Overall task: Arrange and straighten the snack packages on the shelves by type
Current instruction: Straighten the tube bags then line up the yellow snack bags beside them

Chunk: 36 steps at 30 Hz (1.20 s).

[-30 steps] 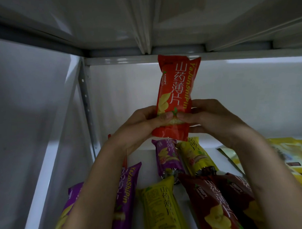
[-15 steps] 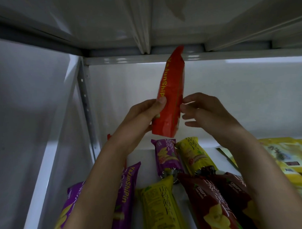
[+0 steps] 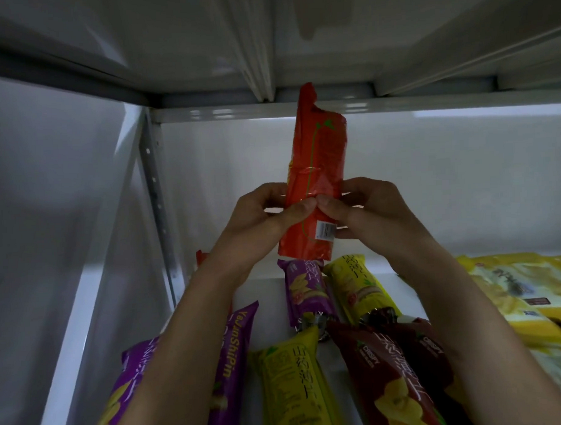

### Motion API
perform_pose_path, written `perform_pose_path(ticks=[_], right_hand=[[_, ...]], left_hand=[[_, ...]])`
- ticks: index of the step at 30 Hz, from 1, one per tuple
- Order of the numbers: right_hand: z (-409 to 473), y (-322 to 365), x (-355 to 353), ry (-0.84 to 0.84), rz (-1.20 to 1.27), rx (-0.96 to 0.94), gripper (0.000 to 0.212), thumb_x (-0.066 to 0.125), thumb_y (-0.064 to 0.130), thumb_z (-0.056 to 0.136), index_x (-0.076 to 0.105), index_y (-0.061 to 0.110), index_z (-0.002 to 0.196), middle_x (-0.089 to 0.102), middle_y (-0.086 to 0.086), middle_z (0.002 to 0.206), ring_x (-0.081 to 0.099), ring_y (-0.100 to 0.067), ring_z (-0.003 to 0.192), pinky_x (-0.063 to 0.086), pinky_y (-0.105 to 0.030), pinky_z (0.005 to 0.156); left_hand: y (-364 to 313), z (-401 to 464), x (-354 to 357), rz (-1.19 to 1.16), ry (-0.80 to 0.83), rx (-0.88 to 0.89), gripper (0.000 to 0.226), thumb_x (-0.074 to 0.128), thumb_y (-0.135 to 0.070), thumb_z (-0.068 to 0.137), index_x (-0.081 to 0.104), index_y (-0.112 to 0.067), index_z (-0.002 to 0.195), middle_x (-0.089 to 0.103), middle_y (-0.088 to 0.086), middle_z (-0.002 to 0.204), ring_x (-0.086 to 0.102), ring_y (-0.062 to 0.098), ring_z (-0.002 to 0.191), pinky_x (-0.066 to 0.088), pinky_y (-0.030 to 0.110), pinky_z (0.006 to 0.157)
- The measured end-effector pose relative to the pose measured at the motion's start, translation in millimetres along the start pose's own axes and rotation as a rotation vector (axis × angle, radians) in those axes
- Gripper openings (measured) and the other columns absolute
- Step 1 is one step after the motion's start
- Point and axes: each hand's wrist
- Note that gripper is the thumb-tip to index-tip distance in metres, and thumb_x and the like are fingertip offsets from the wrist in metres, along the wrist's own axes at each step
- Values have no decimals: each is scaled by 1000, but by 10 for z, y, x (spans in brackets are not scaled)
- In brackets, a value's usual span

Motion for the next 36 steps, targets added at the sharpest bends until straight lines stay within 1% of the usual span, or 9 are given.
perform_pose_path(ticks=[4, 6, 9, 14, 19, 23, 27, 32, 36], right_hand=[[-20, 73, -19, 85, 36, 81, 47, 71, 52, 93, 69, 17, 125, 77, -1, 112, 76, -17, 100, 63, -42, 92], [-25, 113, -33, 143, 104, 113, 46, 63, 52, 98, 70, 15, 125, 77, -2, 115, 77, -19, 102, 62, -40, 93], [-46, 146, -49, 172, 201, 92, 36, 65, 40, 100, 73, 11, 118, 80, -3, 107, 78, -21, 96, 65, -33, 80], [-49, 141, -70, 20, 183, -21, 35, 76, 39, 91, 75, 10, 110, 81, 0, 94, 79, -13, 84, 62, -22, 66], [-39, 116, -44, 96, 116, 25, 43, 69, 48, 94, 72, 16, 121, 80, 0, 107, 78, -12, 91, 65, -32, 82], [-25, 81, -60, 87, 111, -12, 30, 74, 34, 95, 74, 16, 119, 80, -2, 108, 78, -15, 95, 64, -35, 89], [5, 46, -51, 26, 102, -38, 21, 80, 27, 91, 78, 17, 108, 79, -5, 104, 79, -20, 93, 64, -42, 88], [-36, 64, -9, 156, 44, 2, 25, 80, 32, 90, 77, 20, 111, 79, 2, 106, 78, -12, 95, 63, -30, 83], [-55, 94, 9, 153, 120, -9, 31, 70, 36, 98, 76, 14, 118, 81, 2, 107, 77, -11, 99, 61, -28, 89]], left_hand=[[-6, 1, -48, -144, -6, -24, 49, 78, -36, 82, 70, -13, 124, 76, 6, 118, 76, 20, 106, 62, 37, 92], [-19, -8, -74, -291, 10, -68, 54, 77, -36, 80, 67, -7, 125, 77, 8, 117, 76, 24, 107, 62, 41, 94], [-36, 4, -94, -327, 49, -92, 57, 77, -40, 83, 65, -4, 125, 77, 9, 117, 75, 28, 109, 60, 45, 97], [-62, -15, -108, -190, 138, -89, 55, 64, -50, 84, 70, -13, 124, 80, -1, 109, 77, 16, 101, 60, 31, 89], [-25, -23, -71, -218, 147, -82, 47, 69, -41, 82, 70, -14, 120, 79, 3, 113, 76, 20, 107, 61, 32, 93], [3, -18, -59, -181, 111, -57, 42, 69, -41, 82, 72, -17, 116, 80, -1, 109, 77, 16, 102, 61, 26, 86], [-12, -9, -62, -196, 108, -70, 49, 67, -46, 85, 71, -16, 123, 79, -1, 113, 76, 17, 107, 58, 36, 99], [-11, -1, -83, -227, 0, -72, 40, 66, -40, 94, 74, -10, 119, 80, 3, 112, 76, 20, 105, 57, 41, 102], [-14, -38, -134, -199, 47, -48, 44, 69, -40, 86, 75, -10, 118, 80, 5, 112, 76, 21, 107, 57, 38, 100]])
Point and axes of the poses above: each hand's wrist, its own z-axis towards the middle knuckle, its own x-axis out of the palm, y = z × x
